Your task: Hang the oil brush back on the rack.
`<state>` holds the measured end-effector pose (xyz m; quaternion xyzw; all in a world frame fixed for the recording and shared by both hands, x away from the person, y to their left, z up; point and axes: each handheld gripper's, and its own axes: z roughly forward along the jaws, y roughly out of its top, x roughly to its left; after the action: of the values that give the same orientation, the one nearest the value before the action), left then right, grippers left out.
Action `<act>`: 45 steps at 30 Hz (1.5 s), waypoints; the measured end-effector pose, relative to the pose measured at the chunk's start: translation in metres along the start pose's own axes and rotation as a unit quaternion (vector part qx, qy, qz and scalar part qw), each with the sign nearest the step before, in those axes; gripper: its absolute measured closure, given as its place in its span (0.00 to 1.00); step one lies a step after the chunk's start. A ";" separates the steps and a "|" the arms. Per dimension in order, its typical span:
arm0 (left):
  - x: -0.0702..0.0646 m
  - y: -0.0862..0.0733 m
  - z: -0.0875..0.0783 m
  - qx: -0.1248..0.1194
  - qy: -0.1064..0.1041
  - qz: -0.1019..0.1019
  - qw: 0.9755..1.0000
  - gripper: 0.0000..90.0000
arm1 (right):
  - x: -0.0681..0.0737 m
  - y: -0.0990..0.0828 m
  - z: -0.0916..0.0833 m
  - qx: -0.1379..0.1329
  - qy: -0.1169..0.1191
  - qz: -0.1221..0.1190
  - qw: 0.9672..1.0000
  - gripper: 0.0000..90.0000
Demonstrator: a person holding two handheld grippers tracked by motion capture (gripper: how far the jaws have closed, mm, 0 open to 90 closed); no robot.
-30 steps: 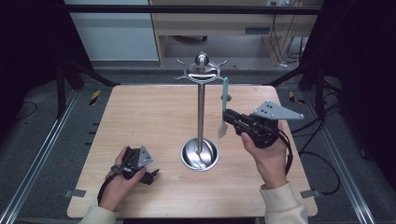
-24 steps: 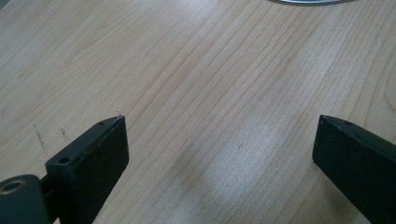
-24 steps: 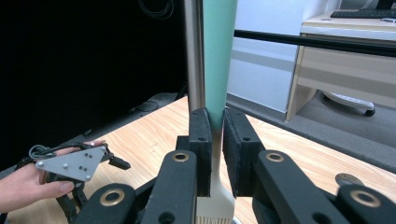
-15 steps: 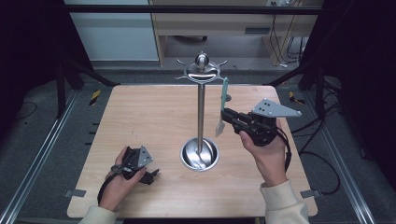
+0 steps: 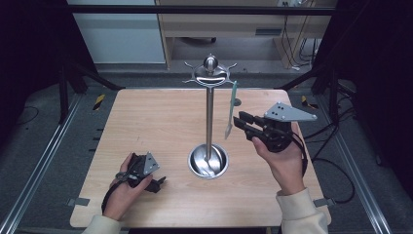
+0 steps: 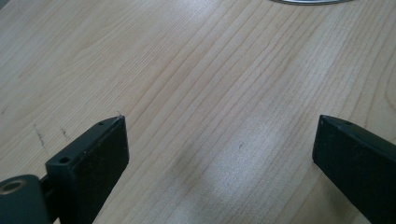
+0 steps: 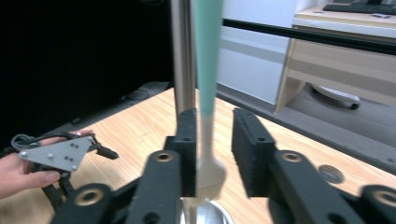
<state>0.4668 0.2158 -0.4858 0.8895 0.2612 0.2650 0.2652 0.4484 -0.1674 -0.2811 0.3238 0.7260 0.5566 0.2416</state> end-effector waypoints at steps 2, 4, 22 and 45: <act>0.000 0.000 0.000 0.000 0.000 -0.002 1.000 0.04 | 0.000 0.001 -0.005 0.006 -0.015 -0.007 1.000 0.69; -0.001 0.000 0.000 0.000 0.000 -0.001 1.000 0.04 | 0.000 0.003 -0.009 0.014 -0.026 -0.011 1.000 0.61; 0.001 0.000 -0.001 0.000 0.002 0.000 1.000 0.04 | -0.012 -0.003 -0.017 0.067 -0.074 0.003 0.995 0.32; 0.002 0.001 -0.003 -0.011 0.006 -0.006 1.000 0.04 | -0.033 -0.039 -0.011 0.118 -0.122 0.002 0.985 0.19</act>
<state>0.4666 0.2177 -0.4822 0.8836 0.2649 0.2714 0.2748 0.4551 -0.2053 -0.3163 0.4174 0.7510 0.4234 0.2874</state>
